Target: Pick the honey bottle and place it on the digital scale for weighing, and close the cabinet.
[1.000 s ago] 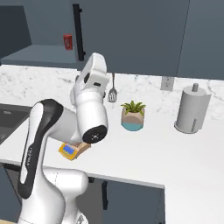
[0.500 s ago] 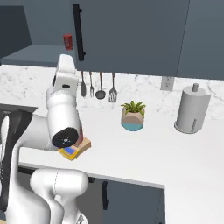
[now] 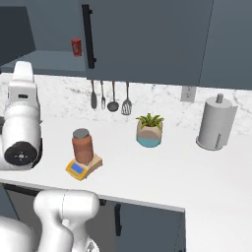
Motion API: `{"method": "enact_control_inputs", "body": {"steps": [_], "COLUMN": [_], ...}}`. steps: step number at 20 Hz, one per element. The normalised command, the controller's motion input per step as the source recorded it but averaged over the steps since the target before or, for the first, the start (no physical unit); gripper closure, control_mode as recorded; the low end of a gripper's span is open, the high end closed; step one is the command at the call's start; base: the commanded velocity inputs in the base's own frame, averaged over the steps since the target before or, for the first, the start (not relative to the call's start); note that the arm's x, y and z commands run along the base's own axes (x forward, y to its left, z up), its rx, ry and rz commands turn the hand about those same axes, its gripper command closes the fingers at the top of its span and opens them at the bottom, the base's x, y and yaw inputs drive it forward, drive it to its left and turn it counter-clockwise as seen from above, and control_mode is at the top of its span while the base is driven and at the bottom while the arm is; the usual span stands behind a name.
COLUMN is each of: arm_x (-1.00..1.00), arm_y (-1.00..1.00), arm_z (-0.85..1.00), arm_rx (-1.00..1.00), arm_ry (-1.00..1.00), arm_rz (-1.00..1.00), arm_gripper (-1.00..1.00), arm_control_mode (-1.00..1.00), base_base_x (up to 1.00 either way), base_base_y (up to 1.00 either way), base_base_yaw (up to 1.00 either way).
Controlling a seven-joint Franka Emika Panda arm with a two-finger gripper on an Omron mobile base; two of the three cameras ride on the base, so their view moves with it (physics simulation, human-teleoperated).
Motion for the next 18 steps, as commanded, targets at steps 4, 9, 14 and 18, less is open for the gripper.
{"method": "enact_control_inputs", "body": {"steps": [4,9,14,18], "arm_x": [-0.47,-0.58,-0.56,-0.92], "arm_y": [1.0,1.0,1.0,0.92], "arm_z": [-0.14,-0.15,-0.07,0.0], "arm_rx": [0.0,0.0,0.0,0.0], "arm_ry": [-0.14,-0.13,-0.08,-0.14], "arm_rz": [0.0,0.0,0.0,0.0], "arm_gripper": [-1.0,-1.0,-1.0,-1.0], "arm_control_mode": [-1.0,-1.0,-1.0,-1.0], "base_base_x": [0.0,0.0,0.0,0.0], "base_base_y": [0.0,0.0,0.0,0.0], "base_base_yaw": [0.0,0.0,0.0,0.0]}}
